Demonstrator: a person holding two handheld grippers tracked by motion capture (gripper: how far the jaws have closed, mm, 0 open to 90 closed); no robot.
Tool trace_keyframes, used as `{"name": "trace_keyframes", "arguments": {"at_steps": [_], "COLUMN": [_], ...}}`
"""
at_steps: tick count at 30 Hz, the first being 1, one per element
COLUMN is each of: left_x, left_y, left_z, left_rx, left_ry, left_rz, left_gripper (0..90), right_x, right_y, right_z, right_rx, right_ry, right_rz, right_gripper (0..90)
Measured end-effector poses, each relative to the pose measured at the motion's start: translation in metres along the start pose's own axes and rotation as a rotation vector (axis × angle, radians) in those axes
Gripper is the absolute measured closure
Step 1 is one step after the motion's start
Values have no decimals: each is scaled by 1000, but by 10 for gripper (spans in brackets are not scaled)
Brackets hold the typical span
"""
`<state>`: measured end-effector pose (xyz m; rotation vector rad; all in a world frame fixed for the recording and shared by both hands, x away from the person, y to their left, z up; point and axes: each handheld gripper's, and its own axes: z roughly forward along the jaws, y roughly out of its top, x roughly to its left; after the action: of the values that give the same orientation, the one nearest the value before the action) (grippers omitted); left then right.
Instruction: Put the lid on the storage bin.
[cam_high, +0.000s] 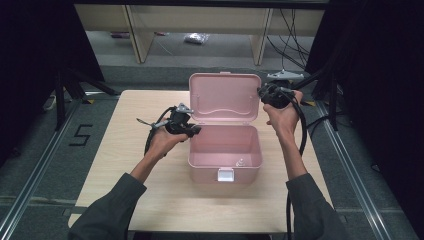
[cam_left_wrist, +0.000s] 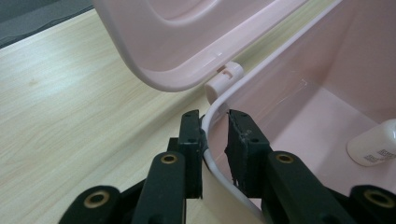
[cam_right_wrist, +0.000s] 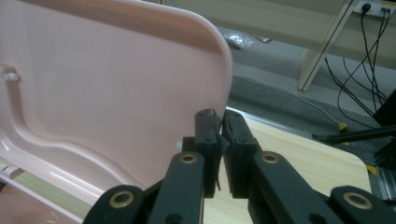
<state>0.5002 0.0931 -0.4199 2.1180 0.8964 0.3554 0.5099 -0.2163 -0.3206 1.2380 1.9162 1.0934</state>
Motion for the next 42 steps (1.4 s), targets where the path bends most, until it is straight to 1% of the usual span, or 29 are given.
{"name": "trace_keyframes", "arguments": {"at_steps": [1,2,3,5,6,7,8,9,10,12,14,15,18,20,21,22,24,26,27,28,29,31,32,35,37,38,39,40,42], "left_x": [0,0,0,-1,-1,0,0,-1,-1,0,-1,-1,-1,-2,-2,-2,-2,-2,-2,-3,-4,-6,-7,-10,-12,-13,-13,-14,-16], "left_y": [-1,-1,-1,-1,-1,-1,-1,-1,-2,-2,-2,-2,-2,-2,-1,-1,-1,-2,-3,-5,-7,-11,-14,-17,-17,-17,-17,-17,-19], "left_z": [0,0,1,0,0,0,0,0,0,0,0,0,0,-1,-2,-4,-11,-18,-22,-26,-31,-38,-41,-50,-56,-58,-61,-63,-66], "left_rx": [-5,-8,-11,-11,-11,-10,-12,-12,-12,-12,-12,-12,-15,-22,-27,-33,-40,-47,-45,-56,-62,-60,-63,-59,-56,-56,-51,-48,-42], "left_ry": [-4,-5,-4,5,4,5,5,7,8,6,8,10,9,10,15,17,20,32,29,29,18,-3,-10,-30,-38,-50,-59,-67,-70], "left_rz": [-3,-8,-10,-5,-5,-7,-7,-4,-2,-8,-5,-2,-1,-8,-12,-13,-4,-14,-10,-10,-11,-16,-21,-8,-5,-8,-4,-8,0], "left_gripper": [753,753,753,753,752,753,753,753,753,753,752,752,746,734,712,676,660,629,599,598,596,579,569,552,536,531,527,523,512], "right_x": [-1,0,0,1,2,2,1,3,2,4,3,4,4,5,4,4,2,2,4,4,2,4,3,6,5,6,7,7,8], "right_y": [-1,-2,-3,-3,-3,-4,-4,-4,-4,-5,-6,-6,-9,-10,-11,-12,-12,-12,-13,-13,-13,-14,-14,-13,-12,-12,-11,-11,-11], "right_z": [-2,-3,-3,-6,-7,-7,-8,-10,-11,-13,-14,-16,-18,-20,-21,-22,-22,-23,-24,-23,-23,-24,-24,-24,-23,-22,-23,-22,-22], "right_rx": [-5,-11,-26,-21,-19,-33,-25,-25,-21,-30,-38,-34,-54,-53,-57,-55,-60,-62,-56,-57,-65,-65,-67,-63,-60,-65,-54,-58,-56], "right_ry": [5,7,0,6,-2,3,9,3,5,10,10,13,12,18,17,13,21,29,25,21,17,23,22,20,22,24,26,26,24], "right_rz": [-5,9,-8,5,-10,-12,-15,2,-15,-5,-27,-13,-26,-8,-13,-23,-34,-35,-14,-10,-35,-27,-37,-28,-48,-46,-32,-47,-48], "right_gripper": [863,863,864,863,863,864,864,864,864,865,865,866,867,868,867,867,867,867,866,867,867,867,867,866,866,866,866,866,866]}}
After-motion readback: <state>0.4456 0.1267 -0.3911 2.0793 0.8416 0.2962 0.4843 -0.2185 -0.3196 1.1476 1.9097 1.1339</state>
